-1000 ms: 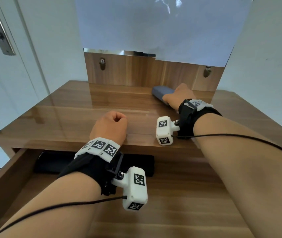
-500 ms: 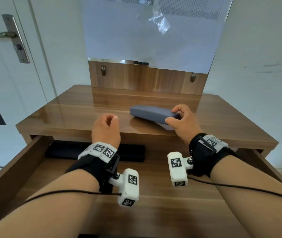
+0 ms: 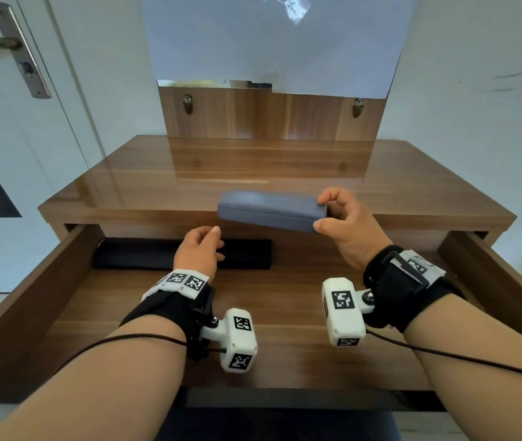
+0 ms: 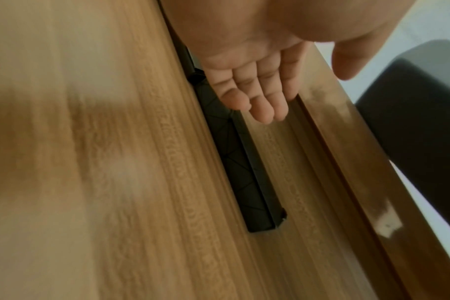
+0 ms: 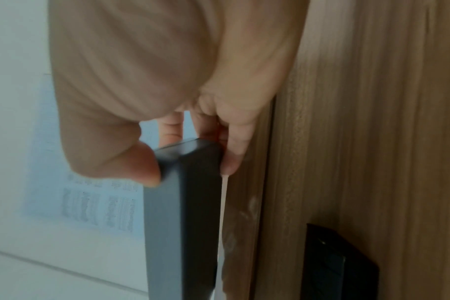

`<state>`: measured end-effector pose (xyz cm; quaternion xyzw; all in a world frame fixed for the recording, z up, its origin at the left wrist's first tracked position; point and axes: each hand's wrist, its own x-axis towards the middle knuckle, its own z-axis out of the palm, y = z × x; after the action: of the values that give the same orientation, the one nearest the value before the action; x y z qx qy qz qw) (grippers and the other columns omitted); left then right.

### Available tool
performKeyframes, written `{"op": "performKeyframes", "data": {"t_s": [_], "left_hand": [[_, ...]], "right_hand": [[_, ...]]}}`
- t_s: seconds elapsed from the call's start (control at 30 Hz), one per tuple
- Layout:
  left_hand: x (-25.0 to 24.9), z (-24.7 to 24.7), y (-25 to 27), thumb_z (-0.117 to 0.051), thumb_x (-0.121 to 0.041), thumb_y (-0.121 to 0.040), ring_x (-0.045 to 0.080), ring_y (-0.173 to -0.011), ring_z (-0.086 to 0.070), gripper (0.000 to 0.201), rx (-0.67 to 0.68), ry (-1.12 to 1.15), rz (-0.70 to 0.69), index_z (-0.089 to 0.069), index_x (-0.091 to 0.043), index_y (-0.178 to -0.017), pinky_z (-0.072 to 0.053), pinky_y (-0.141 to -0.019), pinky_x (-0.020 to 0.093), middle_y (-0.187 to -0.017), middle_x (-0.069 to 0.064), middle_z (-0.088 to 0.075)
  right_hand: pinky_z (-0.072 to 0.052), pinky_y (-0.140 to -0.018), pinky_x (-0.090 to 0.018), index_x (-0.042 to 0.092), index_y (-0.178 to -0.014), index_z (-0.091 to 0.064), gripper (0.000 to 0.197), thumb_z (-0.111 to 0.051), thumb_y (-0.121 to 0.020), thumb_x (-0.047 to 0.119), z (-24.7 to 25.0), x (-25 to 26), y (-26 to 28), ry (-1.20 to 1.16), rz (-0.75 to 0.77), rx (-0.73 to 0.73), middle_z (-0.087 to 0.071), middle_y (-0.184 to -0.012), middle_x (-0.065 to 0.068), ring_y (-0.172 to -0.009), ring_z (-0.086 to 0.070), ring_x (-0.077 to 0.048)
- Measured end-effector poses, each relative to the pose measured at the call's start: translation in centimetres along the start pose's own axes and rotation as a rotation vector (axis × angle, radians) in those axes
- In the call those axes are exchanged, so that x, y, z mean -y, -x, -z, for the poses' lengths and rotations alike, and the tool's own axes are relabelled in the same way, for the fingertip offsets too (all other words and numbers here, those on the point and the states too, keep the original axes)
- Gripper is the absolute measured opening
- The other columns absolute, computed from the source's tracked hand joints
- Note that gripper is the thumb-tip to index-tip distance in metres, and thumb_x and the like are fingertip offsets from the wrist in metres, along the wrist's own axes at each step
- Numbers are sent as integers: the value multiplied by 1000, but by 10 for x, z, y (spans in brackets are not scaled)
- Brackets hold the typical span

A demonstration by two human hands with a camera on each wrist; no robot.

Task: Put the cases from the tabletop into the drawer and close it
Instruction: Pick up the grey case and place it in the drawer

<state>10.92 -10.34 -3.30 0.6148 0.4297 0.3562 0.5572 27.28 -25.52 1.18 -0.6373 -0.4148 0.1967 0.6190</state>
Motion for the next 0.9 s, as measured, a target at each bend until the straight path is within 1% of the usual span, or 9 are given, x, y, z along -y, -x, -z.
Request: {"op": "performKeyframes", "data": {"t_s": [0.07, 0.3, 0.4, 0.47, 0.5, 0.57, 0.63, 0.73, 0.9], "left_hand": [[-1, 1, 2, -47, -29, -92, 13, -58, -53, 16, 20, -2, -13, -52, -20, -104, -40, -54, 25, -76, -4, -60], [-1, 8, 5, -44, -23, -91, 13, -64, -57, 15, 100, -107, -38, -56, -24, -101, -44, -62, 29, -79, -2, -64], [-2, 7, 3, -42, -15, -92, 14, -64, -58, 17, 149, -88, -2, -56, -21, -100, -44, -57, 26, -77, 2, -64], [-1, 5, 2, -39, -9, -92, 13, -66, -59, 24, 184, -95, 8, -57, -20, -105, -45, -56, 24, -84, 6, -63], [0, 5, 1, -39, -6, -92, 13, -68, -60, 29, 202, -109, 6, -58, -18, -109, -45, -57, 23, -89, 8, -63], [1, 5, 1, -39, -4, -91, 14, -73, -62, 36, 237, -143, -8, -59, -12, -119, -45, -58, 22, -95, 9, -64], [1, 6, 3, -41, -5, -90, 18, -84, -63, 40, 264, -172, -31, -58, -12, -125, -45, -61, 20, -101, 9, -64], [-1, 4, 9, -42, -5, -91, 18, -95, -62, 41, 302, -195, -63, -56, -14, -128, -46, -65, 18, -109, 6, -63], [1, -6, 14, -45, 0, -90, 18, -103, -58, 50, 468, -305, -32, -44, -12, -138, -46, -67, 22, -127, 10, -59]], "right_hand": [[-36, -64, -24, 27, -82, -49, 37, -64, -48, 28, 4, -1, 3, -19, -6, 20, -52, -85, -6, -78, -43, -18], [-37, -73, -33, 32, -78, -51, 32, -62, -49, 30, 10, -7, 9, 89, -37, 81, -55, -86, -7, -81, -46, -21], [-40, -74, -30, 33, -80, -50, 32, -64, -51, 30, 11, -8, 10, 157, -57, 94, -58, -88, -2, -84, -49, -18], [-41, -73, -27, 33, -83, -48, 31, -66, -60, 21, 14, -9, 11, 239, -72, 119, -58, -89, 3, -85, -50, -19], [-43, -73, -27, 32, -86, -48, 32, -66, -67, 15, 16, -9, 12, 311, -76, 136, -58, -91, 4, -87, -52, -21], [-47, -82, -31, 28, -101, -50, 39, -67, -73, 8, 20, -10, 13, 536, -71, 182, -59, -105, 1, -97, -58, -28], [-48, -86, -34, 26, -117, -47, 53, -69, -72, 11, 20, -9, 15, 766, -84, 244, -58, -119, -5, -102, -59, -29], [-47, -87, -31, 24, -135, -39, 73, -72, -71, 17, 12, -12, 16, 958, -148, 330, -55, -127, -7, -106, -57, -26], [-46, -94, -33, 17, -140, -38, 76, -72, -72, 16, 14, -22, 14, 1062, -242, 319, -52, -132, -10, -116, -53, -28]]}}
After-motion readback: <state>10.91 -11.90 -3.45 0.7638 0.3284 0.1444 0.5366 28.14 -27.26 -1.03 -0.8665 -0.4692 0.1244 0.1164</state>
